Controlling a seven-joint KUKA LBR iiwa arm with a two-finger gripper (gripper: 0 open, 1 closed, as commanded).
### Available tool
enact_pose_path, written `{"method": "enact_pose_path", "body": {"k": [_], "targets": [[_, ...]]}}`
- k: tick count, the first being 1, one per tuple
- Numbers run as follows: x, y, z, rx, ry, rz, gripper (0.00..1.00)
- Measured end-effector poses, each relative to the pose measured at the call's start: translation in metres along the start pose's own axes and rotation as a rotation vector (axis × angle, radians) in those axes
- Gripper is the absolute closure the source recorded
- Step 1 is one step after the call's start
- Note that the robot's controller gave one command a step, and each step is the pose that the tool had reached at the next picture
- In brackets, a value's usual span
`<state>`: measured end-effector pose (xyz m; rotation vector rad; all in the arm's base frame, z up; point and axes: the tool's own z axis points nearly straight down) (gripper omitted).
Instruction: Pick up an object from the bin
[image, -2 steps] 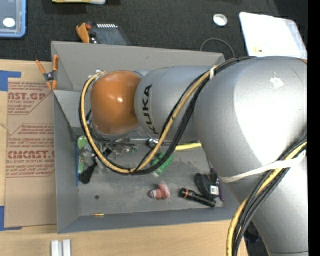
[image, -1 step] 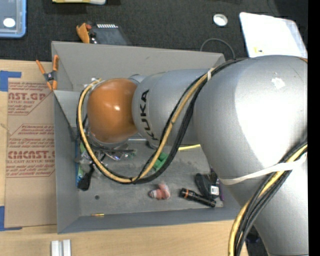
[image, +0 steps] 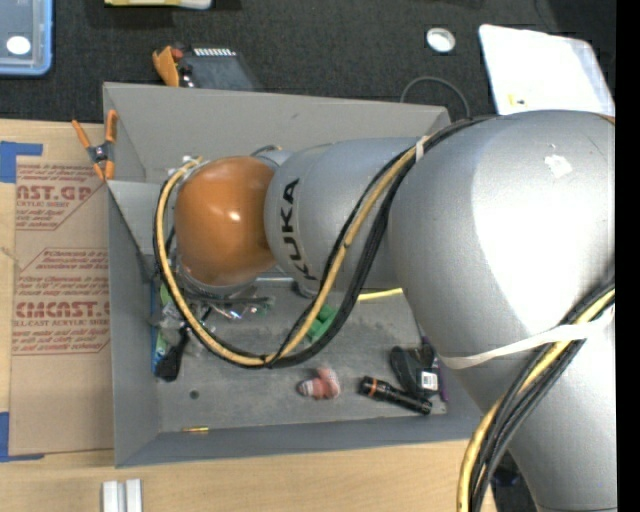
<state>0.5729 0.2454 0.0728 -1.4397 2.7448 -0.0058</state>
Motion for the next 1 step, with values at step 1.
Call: {"method": "enact_pose_path", "body": {"k": [1], "targets": [[0.0198,-0.0266,-0.0715,-0.004,0.004,-0.001,1.0]]}}
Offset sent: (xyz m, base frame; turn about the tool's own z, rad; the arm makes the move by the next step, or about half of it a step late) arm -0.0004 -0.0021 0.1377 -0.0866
